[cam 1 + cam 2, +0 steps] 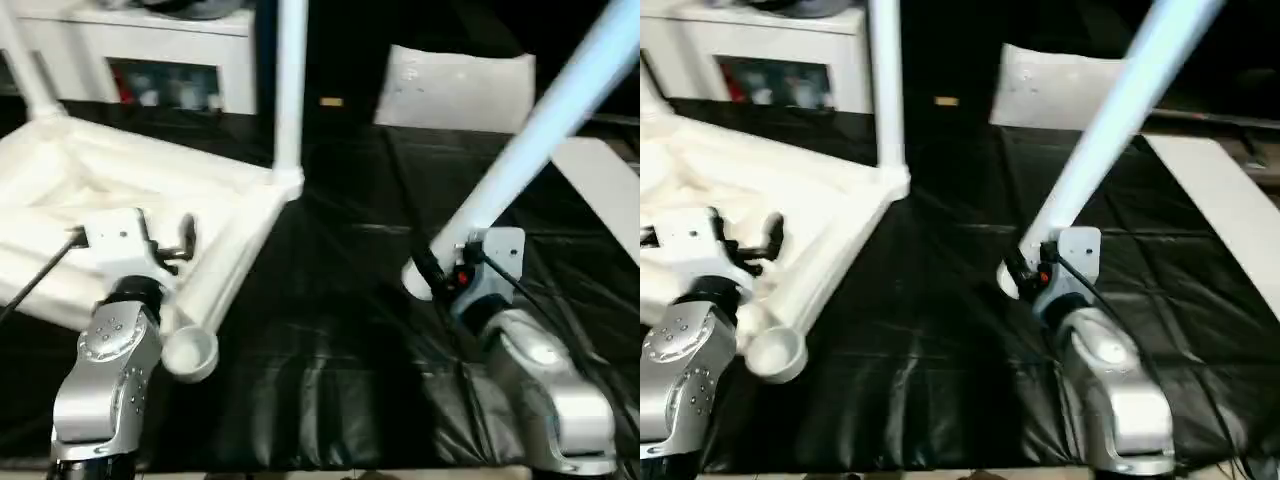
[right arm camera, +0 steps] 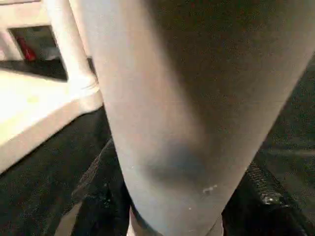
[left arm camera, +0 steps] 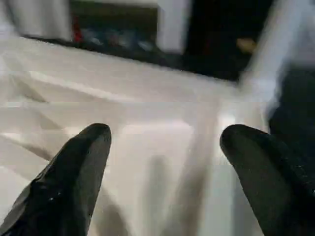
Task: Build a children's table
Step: Pick table leg
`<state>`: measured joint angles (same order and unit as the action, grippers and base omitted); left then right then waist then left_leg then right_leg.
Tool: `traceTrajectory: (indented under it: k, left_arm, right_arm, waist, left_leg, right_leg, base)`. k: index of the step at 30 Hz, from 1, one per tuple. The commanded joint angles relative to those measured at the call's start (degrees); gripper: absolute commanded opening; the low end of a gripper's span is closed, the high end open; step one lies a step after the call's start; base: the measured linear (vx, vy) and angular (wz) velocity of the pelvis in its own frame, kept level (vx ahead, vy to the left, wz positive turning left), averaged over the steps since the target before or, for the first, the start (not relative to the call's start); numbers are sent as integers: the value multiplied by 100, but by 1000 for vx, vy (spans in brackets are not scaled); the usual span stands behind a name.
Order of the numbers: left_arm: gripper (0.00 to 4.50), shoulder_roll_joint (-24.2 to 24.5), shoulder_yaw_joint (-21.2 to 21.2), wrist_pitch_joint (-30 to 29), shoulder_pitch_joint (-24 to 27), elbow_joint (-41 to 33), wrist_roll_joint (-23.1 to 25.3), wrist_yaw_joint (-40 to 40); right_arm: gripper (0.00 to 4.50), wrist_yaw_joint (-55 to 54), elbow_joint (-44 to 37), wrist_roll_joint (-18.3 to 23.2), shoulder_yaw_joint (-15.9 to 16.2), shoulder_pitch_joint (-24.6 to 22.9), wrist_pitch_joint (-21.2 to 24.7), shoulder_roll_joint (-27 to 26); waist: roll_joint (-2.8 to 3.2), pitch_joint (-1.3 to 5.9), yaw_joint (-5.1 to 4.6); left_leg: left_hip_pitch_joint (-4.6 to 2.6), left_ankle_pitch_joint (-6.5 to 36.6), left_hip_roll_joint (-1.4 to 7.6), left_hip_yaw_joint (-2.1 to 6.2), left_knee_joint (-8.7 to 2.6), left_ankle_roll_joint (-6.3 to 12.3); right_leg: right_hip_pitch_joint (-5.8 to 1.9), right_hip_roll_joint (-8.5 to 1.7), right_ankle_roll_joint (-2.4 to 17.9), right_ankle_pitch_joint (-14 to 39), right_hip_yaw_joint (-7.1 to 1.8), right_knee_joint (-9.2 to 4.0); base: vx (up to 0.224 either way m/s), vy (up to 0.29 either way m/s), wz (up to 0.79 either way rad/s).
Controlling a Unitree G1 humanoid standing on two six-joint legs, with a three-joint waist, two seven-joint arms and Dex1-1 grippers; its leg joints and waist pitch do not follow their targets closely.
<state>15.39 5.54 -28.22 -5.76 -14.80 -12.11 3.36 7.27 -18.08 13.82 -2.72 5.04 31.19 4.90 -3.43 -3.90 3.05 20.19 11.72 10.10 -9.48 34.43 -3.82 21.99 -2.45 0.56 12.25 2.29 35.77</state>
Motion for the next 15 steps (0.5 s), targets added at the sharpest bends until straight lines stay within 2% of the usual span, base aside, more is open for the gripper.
traceTrajectory:
  k: [1,2,3,5,6,8,9,15]
  left_arm:
    - [409,181,-253,-135,59,-143,177,-258]
    - [409,198,-270,-77,70,-134,166,-345]
    - [409,158,-260,199,115,-71,182,-521]
    - [409,114,-256,378,130,18,214,-614]
    - [409,75,-282,618,153,123,289,-689]
    - [409,75,-338,681,148,154,288,-675]
    - [409,27,-378,607,90,191,245,-614]
    - [409,-80,-432,398,28,72,173,-634]
  right_arm:
    - [193,-50,-94,-30,11,-28,190,109]
    - [193,-18,-107,-32,26,-43,187,121]
    - [193,-1,-122,-41,25,-76,139,94]
    - [193,-3,-100,-133,86,-90,109,122]
    - [193,42,-66,-275,204,-124,26,168]
    - [193,166,-25,-307,290,-184,-142,203]
    - [193,220,89,-341,367,-207,-262,216]
    - [193,181,223,-228,402,-150,-151,142]
  waist:
    - [143,316,-23]
    - [143,319,-30]
    - [199,322,-30]
    - [176,324,-40]
    - [186,324,-36]
    - [165,317,-39]
    - [124,319,-47]
    - [147,315,-62]
  left_leg:
    - [-26,1204,262,133,-464,-295]
    - [-24,1219,260,127,-463,-306]
    - [-35,1247,259,127,-460,-330]
    - [-20,1257,261,120,-459,-318]
    - [-17,1246,260,120,-457,-316]
    - [-15,1322,266,119,-463,-302]
    - [-21,1357,268,111,-455,-288]
    - [-20,1325,269,118,-453,-266]
  right_leg:
    - [-157,-425,408,1275,-304,-484]
    - [-165,-423,422,1247,-307,-478]
    - [-158,-431,467,1168,-313,-475]
    - [-174,-438,525,1104,-318,-497]
    - [-179,-440,562,1042,-320,-489]
    - [-185,-454,570,1126,-321,-493]
    - [-182,-456,567,1210,-325,-497]
    - [-176,-457,616,1238,-325,-492]
  base:
    - [0,0,0]
    - [0,0,0]
    - [0,0,0]
    - [0,0,0]
    - [0,0,0]
    - [0,0,0]
    - [0,0,0]
    - [0,0,0]
